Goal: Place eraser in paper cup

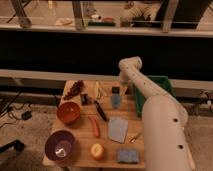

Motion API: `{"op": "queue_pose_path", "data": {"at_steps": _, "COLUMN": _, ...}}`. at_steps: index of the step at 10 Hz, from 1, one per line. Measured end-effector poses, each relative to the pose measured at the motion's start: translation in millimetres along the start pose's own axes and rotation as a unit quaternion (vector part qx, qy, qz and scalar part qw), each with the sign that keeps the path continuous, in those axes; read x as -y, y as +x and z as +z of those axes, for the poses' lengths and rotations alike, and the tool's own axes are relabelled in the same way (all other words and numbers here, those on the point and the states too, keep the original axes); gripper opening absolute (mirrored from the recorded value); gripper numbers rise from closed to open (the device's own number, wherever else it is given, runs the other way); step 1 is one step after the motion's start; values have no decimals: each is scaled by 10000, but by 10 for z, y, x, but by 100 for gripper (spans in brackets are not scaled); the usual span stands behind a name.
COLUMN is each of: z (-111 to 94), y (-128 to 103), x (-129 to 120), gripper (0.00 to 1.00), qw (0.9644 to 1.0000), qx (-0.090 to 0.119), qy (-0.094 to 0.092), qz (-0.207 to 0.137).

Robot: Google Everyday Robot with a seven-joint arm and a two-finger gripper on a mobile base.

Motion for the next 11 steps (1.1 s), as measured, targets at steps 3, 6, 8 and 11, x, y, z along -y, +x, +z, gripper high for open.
{"op": "queue_pose_path", "data": {"at_steps": 3, "z": 66, "y": 27, "x": -50, "gripper": 80, "qw": 9996, "qx": 29, "qy": -278, "qz": 104}}
{"op": "queue_pose_path", "data": {"at_steps": 6, "z": 78, "y": 11, "x": -49, "gripper": 80, "qw": 9995, "qx": 42, "qy": -293, "qz": 97}}
{"op": "queue_pose_path", "data": {"at_steps": 8, "z": 92, "y": 38, "x": -53, "gripper": 80, "qw": 9995, "qx": 50, "qy": -298, "qz": 125}}
{"op": "queue_pose_path", "data": {"at_steps": 11, "z": 127, "y": 55, "x": -96, "gripper": 80, "qw": 9992, "qx": 56, "qy": -356, "qz": 145}}
